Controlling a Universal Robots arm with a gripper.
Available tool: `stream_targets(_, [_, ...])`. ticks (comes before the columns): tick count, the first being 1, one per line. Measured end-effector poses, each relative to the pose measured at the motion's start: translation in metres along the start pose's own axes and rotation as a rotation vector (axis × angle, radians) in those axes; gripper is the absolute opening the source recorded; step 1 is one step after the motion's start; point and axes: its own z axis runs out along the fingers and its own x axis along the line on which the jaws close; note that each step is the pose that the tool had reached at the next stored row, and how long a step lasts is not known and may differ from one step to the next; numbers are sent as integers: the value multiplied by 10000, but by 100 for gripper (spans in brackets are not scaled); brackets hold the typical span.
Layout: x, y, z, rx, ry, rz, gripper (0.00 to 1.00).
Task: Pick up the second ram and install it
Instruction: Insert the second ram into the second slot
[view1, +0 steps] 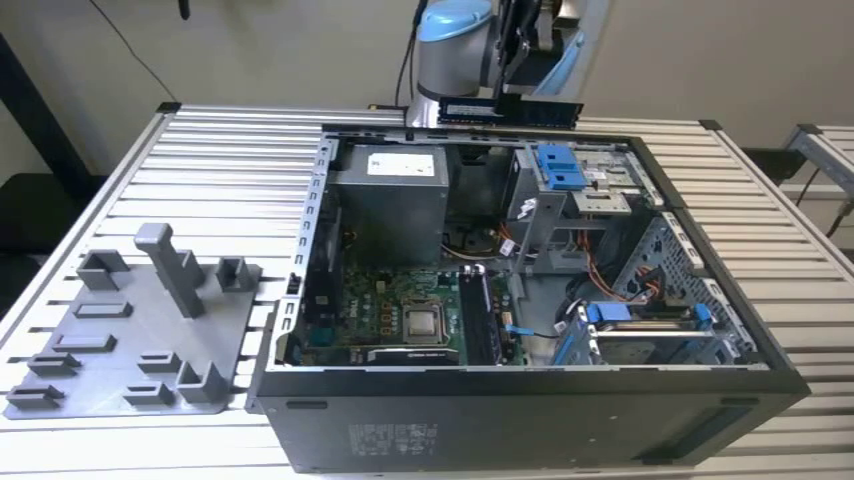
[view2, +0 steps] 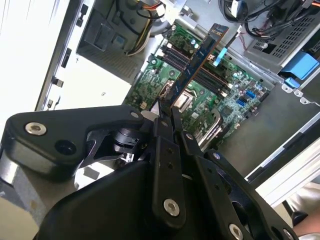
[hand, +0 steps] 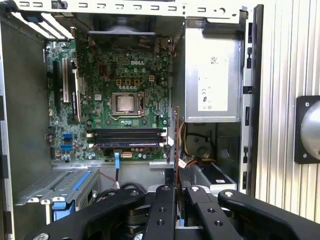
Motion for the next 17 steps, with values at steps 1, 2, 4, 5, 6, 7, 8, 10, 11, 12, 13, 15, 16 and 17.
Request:
stream_targets(1, [0, 0, 0, 0, 1, 0, 14])
stream_targets(2, [0, 0, 0, 0, 6, 0, 14])
stream_targets(4, [0, 0, 0, 1, 12, 0, 14])
stream_targets(5, [0, 0, 1, 1, 14, 8, 14])
stream_targets(6, [0, 0, 2, 3, 15, 30, 14])
stream_targets(7, [0, 0, 3, 6, 16, 69, 14])
stream_targets(8, [0, 0, 4, 11, 16, 131, 14])
stream_targets(10, [0, 0, 5, 25, 14, 325, 14])
stream_targets(11, [0, 0, 5, 33, 13, 424, 14])
stream_targets(12, [0, 0, 6, 41, 11, 534, 14])
stream_targets(13, [1, 0, 8, 51, 8, 654, 14])
stream_targets(15, [1, 0, 10, 69, 6, 891, 14])
stream_targets(16, [1, 0, 11, 79, 6, 1014, 14])
stream_targets(17, [1, 0, 11, 90, 4, 1154, 14])
